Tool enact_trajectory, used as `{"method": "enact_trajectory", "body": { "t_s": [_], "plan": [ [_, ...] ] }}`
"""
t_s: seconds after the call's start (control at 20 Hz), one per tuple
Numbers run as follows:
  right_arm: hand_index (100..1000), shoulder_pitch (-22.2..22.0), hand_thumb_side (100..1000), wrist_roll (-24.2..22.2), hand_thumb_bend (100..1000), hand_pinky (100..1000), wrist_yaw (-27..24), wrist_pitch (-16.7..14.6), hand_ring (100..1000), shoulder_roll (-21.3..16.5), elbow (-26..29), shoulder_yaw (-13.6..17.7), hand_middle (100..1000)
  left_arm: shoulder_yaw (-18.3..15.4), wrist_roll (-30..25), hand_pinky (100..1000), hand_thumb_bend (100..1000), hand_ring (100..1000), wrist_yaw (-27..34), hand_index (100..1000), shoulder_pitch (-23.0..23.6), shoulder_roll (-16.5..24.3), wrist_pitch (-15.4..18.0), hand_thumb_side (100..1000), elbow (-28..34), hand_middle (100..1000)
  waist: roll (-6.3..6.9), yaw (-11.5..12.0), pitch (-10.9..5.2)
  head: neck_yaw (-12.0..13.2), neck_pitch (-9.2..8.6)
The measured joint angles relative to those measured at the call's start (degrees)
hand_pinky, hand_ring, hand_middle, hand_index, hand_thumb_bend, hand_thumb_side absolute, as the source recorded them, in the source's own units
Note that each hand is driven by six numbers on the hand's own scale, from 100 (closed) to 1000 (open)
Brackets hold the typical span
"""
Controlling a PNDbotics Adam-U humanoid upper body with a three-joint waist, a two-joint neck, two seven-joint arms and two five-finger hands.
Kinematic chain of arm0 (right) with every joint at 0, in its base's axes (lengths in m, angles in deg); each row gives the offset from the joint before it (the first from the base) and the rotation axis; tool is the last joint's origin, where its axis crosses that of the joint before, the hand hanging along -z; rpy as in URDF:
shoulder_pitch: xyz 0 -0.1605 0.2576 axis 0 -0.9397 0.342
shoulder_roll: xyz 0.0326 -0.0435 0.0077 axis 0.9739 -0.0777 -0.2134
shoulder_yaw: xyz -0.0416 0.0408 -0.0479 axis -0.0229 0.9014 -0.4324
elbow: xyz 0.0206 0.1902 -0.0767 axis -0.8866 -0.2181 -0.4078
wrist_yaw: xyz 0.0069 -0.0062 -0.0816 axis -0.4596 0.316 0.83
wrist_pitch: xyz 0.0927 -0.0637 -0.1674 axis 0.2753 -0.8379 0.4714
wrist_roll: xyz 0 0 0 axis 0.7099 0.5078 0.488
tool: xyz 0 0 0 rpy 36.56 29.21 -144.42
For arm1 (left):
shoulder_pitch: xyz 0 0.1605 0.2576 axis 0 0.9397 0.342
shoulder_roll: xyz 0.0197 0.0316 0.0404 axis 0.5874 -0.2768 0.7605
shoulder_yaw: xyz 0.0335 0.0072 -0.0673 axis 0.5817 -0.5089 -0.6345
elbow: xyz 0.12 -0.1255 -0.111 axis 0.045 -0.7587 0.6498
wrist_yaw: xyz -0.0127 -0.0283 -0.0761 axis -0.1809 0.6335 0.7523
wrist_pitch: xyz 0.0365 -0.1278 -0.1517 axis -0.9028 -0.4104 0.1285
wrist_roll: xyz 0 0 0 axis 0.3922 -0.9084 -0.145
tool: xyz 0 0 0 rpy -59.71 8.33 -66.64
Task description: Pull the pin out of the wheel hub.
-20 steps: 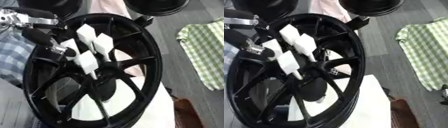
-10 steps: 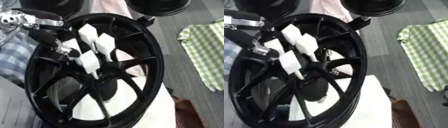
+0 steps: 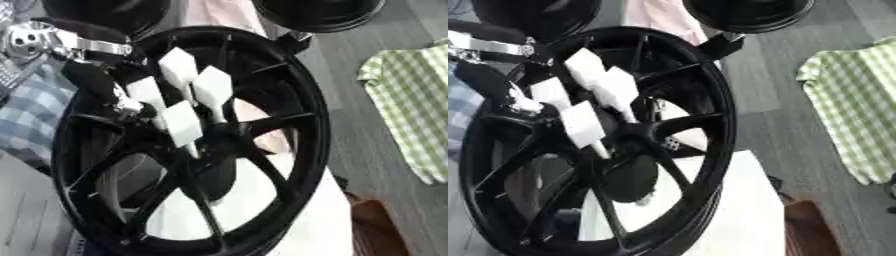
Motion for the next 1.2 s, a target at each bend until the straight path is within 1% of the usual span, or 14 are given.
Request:
{"method": "enact_trajectory", "body": {
  "t_s": [0.25, 0.35, 0.5, 0.7, 0.8, 0.9, 1.0, 1.2],
  "plan": [
    [654, 0.0, 402, 0.0, 295, 463, 0.0, 0.0, 636, 0.0, 0.0, 0.0, 502, 0.0, -0.5, 744, 310, 616, 0.0, 732, 0.3, 0.0, -0.5, 540, 0.3, 459, 0.00, 0.0, 0.00, 0.0, 0.02],
    [653, 0.0, 401, 0.0, 296, 463, 0.0, 0.0, 636, 0.0, 0.0, 0.0, 502, 0.0, -0.5, 726, 258, 594, 0.2, 702, 0.3, 0.0, -0.8, 512, 0.3, 437, 0.00, 0.0, 0.00, 0.1, 0.02],
    [653, 0.0, 401, 0.0, 296, 463, 0.0, 0.0, 636, 0.0, 0.0, 0.0, 502, 0.0, -0.2, 706, 229, 574, 0.6, 667, 0.3, 0.0, -1.4, 419, 0.3, 423, 0.00, 0.0, 0.00, 0.2, 0.02],
    [653, 0.0, 401, 0.0, 296, 463, 0.0, 0.0, 636, 0.0, 0.0, 0.0, 503, -0.1, 0.5, 673, 141, 535, 1.7, 609, 0.3, 0.0, -2.0, 259, 0.3, 387, 0.00, 0.1, 0.00, 0.3, 0.04],
    [653, 0.0, 401, 0.0, 297, 463, 0.0, 0.0, 636, 0.0, 0.0, 0.0, 503, -0.2, 1.3, 655, 118, 519, 2.5, 584, 0.3, 0.0, -2.3, 196, 0.4, 364, 0.00, 0.2, 0.00, 0.3, 0.05],
    [654, -0.1, 402, 0.0, 296, 463, 0.0, 0.0, 636, 0.0, 0.0, 0.0, 503, -0.5, 2.2, 636, 109, 500, 3.2, 540, 0.5, 0.0, -2.6, 197, 0.6, 326, -0.01, 0.2, 0.00, 0.4, 0.07],
    [654, -0.1, 405, 0.0, 294, 462, -0.1, 0.0, 636, 0.0, 0.0, 0.0, 503, -1.1, 3.2, 626, 124, 488, 3.9, 499, 0.8, 0.2, -2.7, 199, 1.1, 295, -0.02, 0.4, -0.03, 0.4, 0.10],
    [654, -0.3, 408, 0.0, 293, 462, -0.1, 0.0, 636, 0.0, 0.0, 0.0, 503, -2.5, 5.7, 620, 115, 469, 4.7, 433, 1.7, 1.2, -2.1, 206, 2.2, 248, -0.02, 0.7, -0.17, 0.4, 0.24]
  ]
}}
